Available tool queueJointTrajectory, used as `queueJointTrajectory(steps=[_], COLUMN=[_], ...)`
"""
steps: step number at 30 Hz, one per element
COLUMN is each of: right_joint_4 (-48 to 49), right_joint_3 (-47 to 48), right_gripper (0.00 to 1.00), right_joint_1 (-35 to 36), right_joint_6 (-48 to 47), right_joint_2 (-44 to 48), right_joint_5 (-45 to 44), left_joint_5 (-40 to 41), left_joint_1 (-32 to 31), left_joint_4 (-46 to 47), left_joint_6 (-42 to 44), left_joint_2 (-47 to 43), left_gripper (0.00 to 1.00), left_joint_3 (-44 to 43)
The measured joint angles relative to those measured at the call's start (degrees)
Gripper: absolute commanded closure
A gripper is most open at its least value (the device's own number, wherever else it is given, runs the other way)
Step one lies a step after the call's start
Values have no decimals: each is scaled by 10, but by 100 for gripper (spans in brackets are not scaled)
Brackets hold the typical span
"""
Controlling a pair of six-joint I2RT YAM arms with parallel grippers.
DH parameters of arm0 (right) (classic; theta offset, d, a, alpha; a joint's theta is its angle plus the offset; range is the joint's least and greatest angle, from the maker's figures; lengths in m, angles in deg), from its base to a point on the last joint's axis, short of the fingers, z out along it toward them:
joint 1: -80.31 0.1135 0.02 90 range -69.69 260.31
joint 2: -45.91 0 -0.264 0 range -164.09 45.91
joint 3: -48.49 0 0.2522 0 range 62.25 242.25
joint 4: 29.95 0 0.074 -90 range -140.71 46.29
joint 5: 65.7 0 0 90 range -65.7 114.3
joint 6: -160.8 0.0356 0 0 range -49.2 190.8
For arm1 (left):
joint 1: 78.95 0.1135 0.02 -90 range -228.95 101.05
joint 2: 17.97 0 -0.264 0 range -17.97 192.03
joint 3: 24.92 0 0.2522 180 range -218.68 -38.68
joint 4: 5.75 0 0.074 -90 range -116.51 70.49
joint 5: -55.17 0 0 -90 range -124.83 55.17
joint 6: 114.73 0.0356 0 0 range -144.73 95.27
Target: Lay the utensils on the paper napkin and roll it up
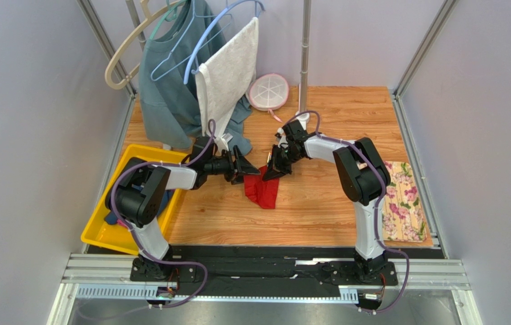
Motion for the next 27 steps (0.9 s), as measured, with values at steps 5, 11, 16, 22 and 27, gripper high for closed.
queueJointTrajectory(steps=[5,11,16,22,27], right_joint_4=[0,0,0,0,0], right_joint_3=[0,0,0,0,0], right_gripper=[100,100,100,100,100], right_joint_1=[0,0,0,0,0], right_joint_6=[0,0,0,0,1], right_joint_2=[0,0,0,0,0], right_joint_5=[0,0,0,0,1], left_joint_5=[12,47,54,61,72], left_joint_1=[-2,-2,-7,-32,-56], left_joint_4=[-63,-180,-215,-237,-240], left_joint_6=[42,115,139,157,159], left_joint_2=[0,-1,-12,-13,-10], left_gripper=[44,63,90,98,97], left_joint_3=[-3,-33,-51,-79,-88])
